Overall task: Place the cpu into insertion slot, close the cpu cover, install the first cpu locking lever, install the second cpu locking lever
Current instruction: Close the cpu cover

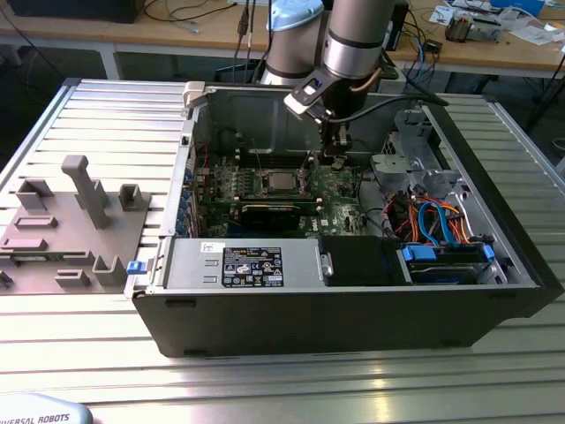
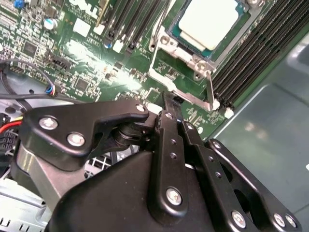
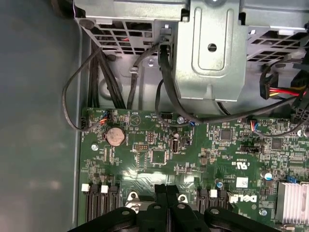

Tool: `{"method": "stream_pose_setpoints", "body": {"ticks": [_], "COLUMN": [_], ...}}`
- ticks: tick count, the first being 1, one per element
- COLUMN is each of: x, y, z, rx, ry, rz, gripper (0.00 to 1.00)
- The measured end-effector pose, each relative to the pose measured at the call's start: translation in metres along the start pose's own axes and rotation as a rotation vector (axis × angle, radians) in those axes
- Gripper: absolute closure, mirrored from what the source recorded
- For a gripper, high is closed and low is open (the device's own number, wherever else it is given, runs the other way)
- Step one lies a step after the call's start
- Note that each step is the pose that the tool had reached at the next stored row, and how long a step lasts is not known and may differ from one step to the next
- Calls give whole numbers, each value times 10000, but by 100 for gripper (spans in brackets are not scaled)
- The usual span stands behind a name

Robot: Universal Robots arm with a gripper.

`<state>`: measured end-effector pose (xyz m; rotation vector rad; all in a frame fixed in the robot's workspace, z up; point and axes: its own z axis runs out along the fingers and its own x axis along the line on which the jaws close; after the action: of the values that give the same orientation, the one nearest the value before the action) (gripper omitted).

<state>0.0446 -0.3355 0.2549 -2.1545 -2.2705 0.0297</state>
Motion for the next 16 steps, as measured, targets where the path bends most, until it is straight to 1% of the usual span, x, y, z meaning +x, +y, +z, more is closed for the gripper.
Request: {"method": "stream_pose_setpoints", "body": {"ticks": [5,16], "x": [2,4], "y": [-39,-74], "z": [1,2], "rx": [0,1], "ry": [0,0], "rz": [0,0], "gripper": [89,89]}}
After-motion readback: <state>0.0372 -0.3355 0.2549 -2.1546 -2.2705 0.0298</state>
